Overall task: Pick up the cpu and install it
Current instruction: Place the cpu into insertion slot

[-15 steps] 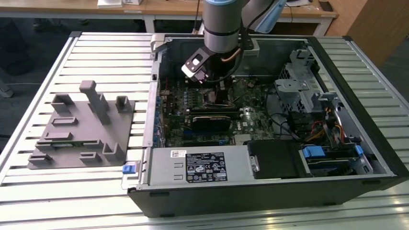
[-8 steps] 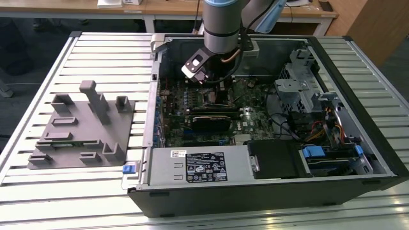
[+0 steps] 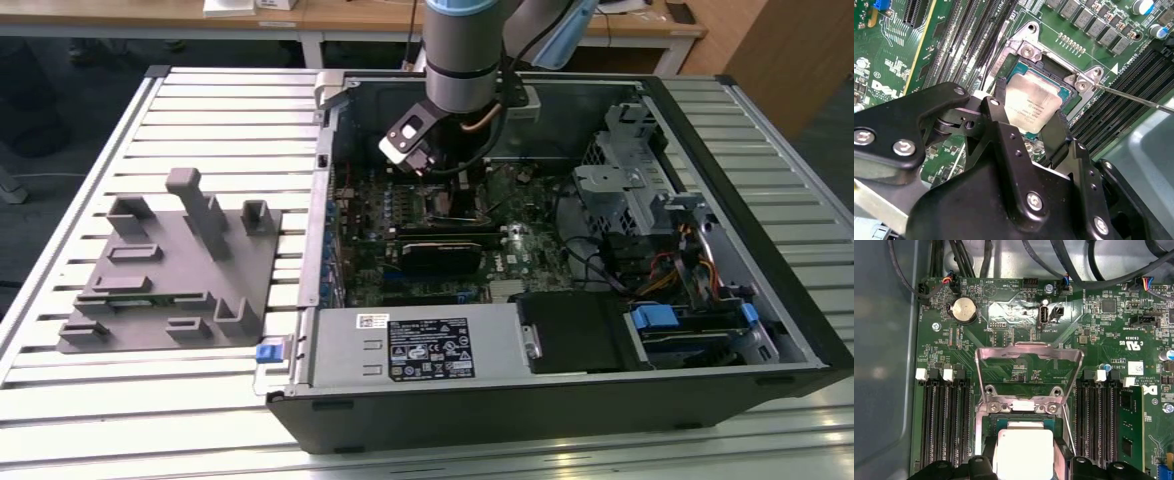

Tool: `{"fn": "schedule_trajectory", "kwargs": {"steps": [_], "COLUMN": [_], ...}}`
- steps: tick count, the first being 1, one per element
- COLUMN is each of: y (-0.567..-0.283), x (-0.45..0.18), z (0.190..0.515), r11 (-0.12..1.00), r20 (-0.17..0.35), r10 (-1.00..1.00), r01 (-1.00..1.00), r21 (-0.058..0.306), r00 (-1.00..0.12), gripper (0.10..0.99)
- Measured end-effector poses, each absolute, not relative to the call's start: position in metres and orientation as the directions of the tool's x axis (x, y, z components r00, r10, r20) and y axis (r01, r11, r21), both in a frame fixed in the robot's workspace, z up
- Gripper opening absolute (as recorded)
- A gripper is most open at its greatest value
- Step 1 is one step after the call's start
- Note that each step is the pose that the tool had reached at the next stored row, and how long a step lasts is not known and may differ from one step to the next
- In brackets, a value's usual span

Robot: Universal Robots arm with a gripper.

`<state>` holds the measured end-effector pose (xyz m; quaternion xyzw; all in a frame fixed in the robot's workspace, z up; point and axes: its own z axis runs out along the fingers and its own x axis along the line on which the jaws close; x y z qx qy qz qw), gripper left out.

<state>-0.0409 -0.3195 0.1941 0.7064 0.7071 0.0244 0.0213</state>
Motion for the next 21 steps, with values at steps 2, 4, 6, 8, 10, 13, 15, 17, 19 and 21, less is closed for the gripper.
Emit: {"fn": "schedule_trajectory", "kwargs": {"steps": [2, 4, 6, 8, 10, 13, 15, 17, 19, 21], "y": [-0.319, -0.319, -0.319, -0.319, -0.319, -0.319, -0.319, -0.319, -0.319, -0.319], "x": [-0.041, -0.041, -0.041, -0.041, -0.041, -0.041, -0.041, -0.041, -0.041, -0.041], "z": [0.194, 0.194, 0.194, 0.193, 0.194, 0.194, 0.195, 0.198, 0.201, 0.205], "r11": [0.001, 0.001, 0.001, 0.001, 0.001, 0.001, 0.001, 0.001, 0.001, 0.001], "r20": [0.005, 0.005, 0.005, 0.006, 0.005, 0.005, 0.005, 0.005, 0.005, 0.005], "r10": [1.0, 1.0, 1.0, 1.0, 1.0, 1.0, 1.0, 1.0, 1.0, 1.0], "r01": [0.998, 0.998, 0.998, 0.998, 0.998, 0.998, 0.998, 0.998, 0.998, 0.998], "r21": [0.065, 0.065, 0.065, 0.066, 0.065, 0.065, 0.065, 0.065, 0.065, 0.065], "r00": [-0.001, -0.001, -0.001, -0.001, -0.001, -0.001, -0.001, -0.001, -0.001, -0.001], "gripper": [0.533, 0.533, 0.533, 0.545, 0.608, 0.608, 0.608, 0.608, 0.608, 0.533]}}
